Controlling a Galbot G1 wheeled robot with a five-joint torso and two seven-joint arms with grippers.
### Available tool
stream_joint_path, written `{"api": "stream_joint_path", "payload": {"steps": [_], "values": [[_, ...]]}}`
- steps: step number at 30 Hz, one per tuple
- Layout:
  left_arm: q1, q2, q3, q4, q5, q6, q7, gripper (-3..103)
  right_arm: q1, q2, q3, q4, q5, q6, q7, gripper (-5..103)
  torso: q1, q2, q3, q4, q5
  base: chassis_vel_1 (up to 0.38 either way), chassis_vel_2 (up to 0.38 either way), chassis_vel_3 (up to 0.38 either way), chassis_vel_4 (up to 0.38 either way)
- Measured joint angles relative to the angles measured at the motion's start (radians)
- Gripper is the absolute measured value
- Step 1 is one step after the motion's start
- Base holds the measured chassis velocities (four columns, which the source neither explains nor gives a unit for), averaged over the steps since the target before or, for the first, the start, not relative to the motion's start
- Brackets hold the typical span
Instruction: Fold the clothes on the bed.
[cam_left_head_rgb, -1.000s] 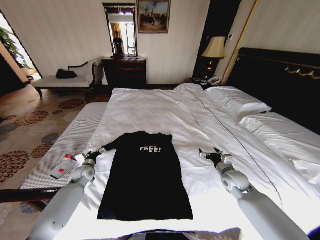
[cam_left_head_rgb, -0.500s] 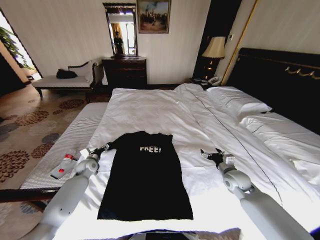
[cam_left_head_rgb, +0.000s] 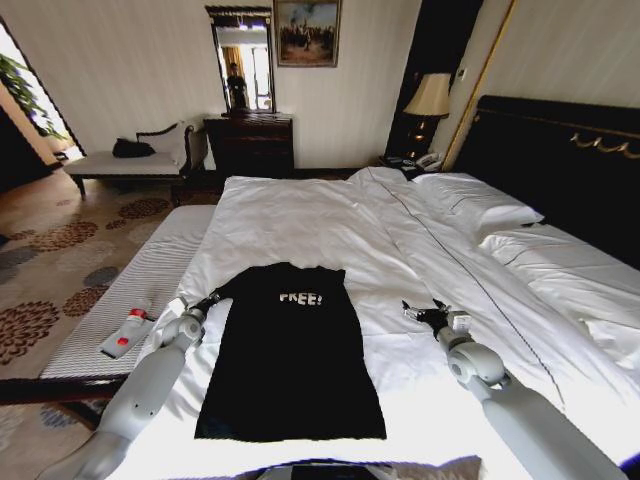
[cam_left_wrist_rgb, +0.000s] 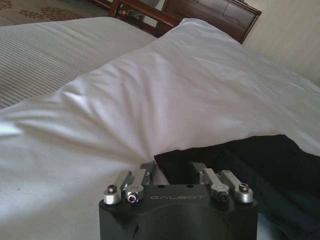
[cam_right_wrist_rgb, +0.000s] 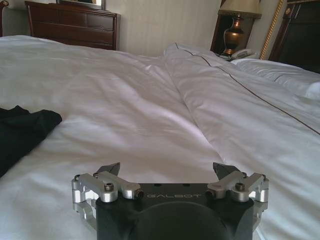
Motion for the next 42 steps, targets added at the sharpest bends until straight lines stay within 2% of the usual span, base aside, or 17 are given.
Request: {"api": "stream_joint_path", "payload": {"steps": [2,4,8,11,25,30,32,34,36,42], "values": [[-0.004,-0.003,0.003,0.000,0.003,0.000,0.000,28,0.000,0.000,0.000,-0.001,0.000,0.000,0.000,100,0.000,0.000,0.000,-0.0002,-0.0001,0.000,0.000,0.000,0.000],[-0.005,-0.004,0.004,-0.002,0.003,0.000,0.000,28,0.000,0.000,0.000,-0.001,0.001,0.000,0.000,100,0.000,0.000,0.000,-0.0003,-0.0001,0.000,0.000,0.000,0.000],[-0.006,-0.005,0.008,-0.012,0.010,-0.003,-0.001,7,-0.001,0.001,0.001,-0.003,0.002,0.001,0.000,100,0.000,0.000,0.000,-0.0002,-0.0001,0.000,0.000,0.000,0.000],[-0.008,-0.002,0.013,-0.010,0.015,-0.008,-0.001,1,-0.004,0.003,0.001,-0.004,0.002,0.002,0.000,100,0.000,0.000,0.000,-0.0002,-0.0001,0.000,0.000,0.000,0.000],[-0.053,0.017,0.007,-0.008,0.016,-0.027,-0.009,0,-0.016,0.005,0.008,-0.002,0.001,0.004,-0.001,100,0.000,0.000,0.000,0.0000,-0.0002,0.000,0.000,0.000,0.000],[-0.076,0.032,0.019,-0.074,0.078,-0.040,-0.015,0,-0.016,0.011,0.007,-0.003,-0.001,0.005,-0.002,100,0.000,0.000,0.000,-0.0003,0.0000,0.000,0.000,0.000,0.000],[-0.083,0.046,0.035,-0.154,0.111,-0.044,-0.026,0,-0.016,0.015,0.006,-0.006,-0.002,0.005,-0.003,100,0.000,0.000,0.000,0.0000,0.0001,0.000,0.000,0.000,0.000],[-0.087,0.050,0.044,-0.182,0.115,-0.043,-0.034,0,-0.016,0.017,0.004,-0.009,-0.003,0.005,-0.004,100,0.000,0.000,0.000,0.0000,0.0001,0.000,0.000,0.000,0.000],[-0.096,0.057,0.075,-0.254,0.120,-0.030,-0.071,0,-0.012,0.024,0.000,-0.014,-0.005,0.005,-0.004,100,0.000,0.000,0.000,-0.0003,0.0002,0.000,0.000,0.000,0.000],[-0.087,0.054,0.126,-0.334,0.121,-0.019,-0.120,0,-0.008,0.030,-0.002,-0.015,-0.006,0.006,-0.006,100,0.000,0.000,0.000,-0.0001,0.0003,0.000,0.000,0.000,0.000]]}}
